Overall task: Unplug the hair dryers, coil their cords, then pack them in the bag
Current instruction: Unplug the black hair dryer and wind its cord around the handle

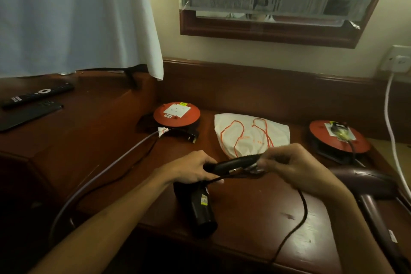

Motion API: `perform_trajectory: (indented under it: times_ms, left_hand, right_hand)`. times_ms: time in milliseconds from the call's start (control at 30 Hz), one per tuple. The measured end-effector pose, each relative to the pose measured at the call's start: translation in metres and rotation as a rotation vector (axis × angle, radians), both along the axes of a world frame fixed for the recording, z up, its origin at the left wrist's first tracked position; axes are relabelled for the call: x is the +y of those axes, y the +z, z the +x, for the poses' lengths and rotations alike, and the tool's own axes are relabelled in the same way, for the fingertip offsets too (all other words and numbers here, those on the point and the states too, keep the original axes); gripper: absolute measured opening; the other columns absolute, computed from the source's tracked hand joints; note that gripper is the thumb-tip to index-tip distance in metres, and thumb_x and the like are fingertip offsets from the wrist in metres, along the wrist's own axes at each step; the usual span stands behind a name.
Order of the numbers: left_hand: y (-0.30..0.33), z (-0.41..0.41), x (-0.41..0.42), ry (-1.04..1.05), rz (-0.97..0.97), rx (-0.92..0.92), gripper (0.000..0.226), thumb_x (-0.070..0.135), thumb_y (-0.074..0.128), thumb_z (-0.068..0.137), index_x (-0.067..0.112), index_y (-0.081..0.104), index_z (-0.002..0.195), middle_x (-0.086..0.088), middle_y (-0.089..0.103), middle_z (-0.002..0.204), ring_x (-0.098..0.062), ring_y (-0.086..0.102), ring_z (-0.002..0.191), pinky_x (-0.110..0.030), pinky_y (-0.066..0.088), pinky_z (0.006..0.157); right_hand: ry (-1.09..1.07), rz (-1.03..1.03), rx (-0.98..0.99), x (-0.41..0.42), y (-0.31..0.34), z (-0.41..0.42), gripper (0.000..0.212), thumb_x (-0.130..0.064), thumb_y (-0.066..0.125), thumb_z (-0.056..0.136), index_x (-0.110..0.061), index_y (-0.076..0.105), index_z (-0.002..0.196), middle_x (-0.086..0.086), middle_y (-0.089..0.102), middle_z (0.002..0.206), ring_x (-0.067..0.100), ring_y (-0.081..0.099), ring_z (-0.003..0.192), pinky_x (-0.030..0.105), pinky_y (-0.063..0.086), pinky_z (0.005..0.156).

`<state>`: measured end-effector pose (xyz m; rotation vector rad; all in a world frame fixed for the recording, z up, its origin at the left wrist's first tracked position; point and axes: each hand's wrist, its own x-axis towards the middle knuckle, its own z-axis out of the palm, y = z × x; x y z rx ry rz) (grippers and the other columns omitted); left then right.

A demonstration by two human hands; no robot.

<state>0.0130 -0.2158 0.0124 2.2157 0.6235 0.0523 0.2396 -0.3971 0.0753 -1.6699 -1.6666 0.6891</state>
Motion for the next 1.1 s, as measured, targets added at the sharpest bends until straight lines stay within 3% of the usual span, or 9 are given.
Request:
perform_trajectory:
  times_ms: [267,367,500,567,667,767,833,967,1100]
  left_hand:
    - [0.043,-0.020,-0.007,0.016,-0.280,-0.267,0.015,0.027,0.074,0.093,0.013,0.077,0.094,-0.004,0.075,0.092,-0.016,0.071,0.089,-0.032,0.051,0.087]
    - [0.061,-0.011,-0.028,-0.162,-0.236,-0.139,0.006,0.023,0.075,0.093,0.021,0.076,0.098,0.006,0.073,0.087,-0.007,0.069,0.084,-0.023,0.049,0.079]
    - [0.056,-0.001,-0.045,-0.264,0.040,0.058,0.038,0.035,0.079,0.089,0.017,0.067,0.120,0.007,0.070,0.106,-0.006,0.067,0.095,-0.025,0.053,0.081]
    - [0.046,-0.002,-0.042,-0.208,0.056,0.128,0.051,0.043,0.083,0.083,0.025,0.055,0.122,0.004,0.068,0.117,-0.010,0.066,0.102,-0.030,0.054,0.090]
    - [0.034,-0.003,-0.039,-0.113,0.101,0.213,0.066,0.052,0.086,0.076,0.031,0.038,0.116,0.002,0.062,0.109,-0.012,0.062,0.091,-0.031,0.052,0.077]
    - [0.029,0.000,-0.033,-0.088,0.125,0.266,0.076,0.048,0.087,0.076,0.024,0.035,0.125,0.001,0.065,0.106,-0.011,0.063,0.087,-0.034,0.055,0.079]
    - [0.028,0.002,-0.026,-0.104,0.056,0.248,0.072,0.044,0.088,0.076,0.032,0.040,0.128,0.006,0.069,0.116,-0.010,0.066,0.094,-0.034,0.055,0.088]
    - [0.026,0.004,-0.016,-0.150,0.097,0.170,0.034,0.042,0.086,0.079,0.049,0.056,0.093,0.026,0.062,0.099,0.006,0.060,0.091,-0.024,0.047,0.084]
    - [0.013,0.003,-0.008,-0.080,0.133,0.123,0.039,0.051,0.085,0.078,0.040,0.061,0.107,0.014,0.064,0.112,-0.007,0.062,0.103,-0.028,0.049,0.085]
  right_hand:
    - [-0.036,-0.301,0.064,0.009,-0.063,0.022,0.030,-0.036,0.066,0.095,-0.009,0.074,0.083,0.005,0.050,0.059,0.013,0.043,0.048,0.025,0.036,0.044]
    - [-0.041,-0.176,-0.009,0.034,-0.057,0.021,0.020,-0.022,0.070,0.094,-0.012,0.069,0.077,-0.007,0.060,0.056,0.003,0.055,0.051,0.015,0.042,0.049]
    - [-0.006,-0.136,-0.094,0.070,-0.031,0.026,0.031,-0.032,0.076,0.087,-0.004,0.073,0.077,0.002,0.062,0.063,0.007,0.054,0.055,0.018,0.041,0.052]
    - [-0.004,-0.104,-0.133,0.083,-0.021,0.027,0.031,-0.037,0.079,0.082,-0.007,0.075,0.075,0.000,0.066,0.063,0.012,0.057,0.055,0.022,0.043,0.053]
    - [0.042,-0.054,-0.214,0.089,-0.003,0.015,0.031,-0.042,0.081,0.077,-0.012,0.075,0.071,0.008,0.068,0.066,0.027,0.058,0.060,0.035,0.044,0.058]
    - [0.147,-0.007,-0.355,0.082,0.021,-0.011,0.032,-0.041,0.079,0.083,-0.010,0.074,0.074,0.008,0.065,0.065,0.012,0.053,0.054,0.035,0.043,0.055]
    - [0.266,-0.014,-0.508,0.066,0.032,-0.042,0.024,-0.035,0.072,0.091,-0.014,0.074,0.081,0.000,0.067,0.070,0.011,0.061,0.062,0.035,0.051,0.059]
    - [0.385,-0.134,-0.622,0.034,0.032,-0.074,0.023,-0.028,0.056,0.101,-0.016,0.073,0.094,-0.004,0.066,0.076,0.013,0.061,0.063,0.028,0.049,0.057]
    - [0.363,-0.197,-0.573,0.030,0.032,-0.051,0.023,-0.025,0.054,0.102,-0.025,0.075,0.111,-0.009,0.065,0.075,0.012,0.057,0.064,0.026,0.041,0.054]
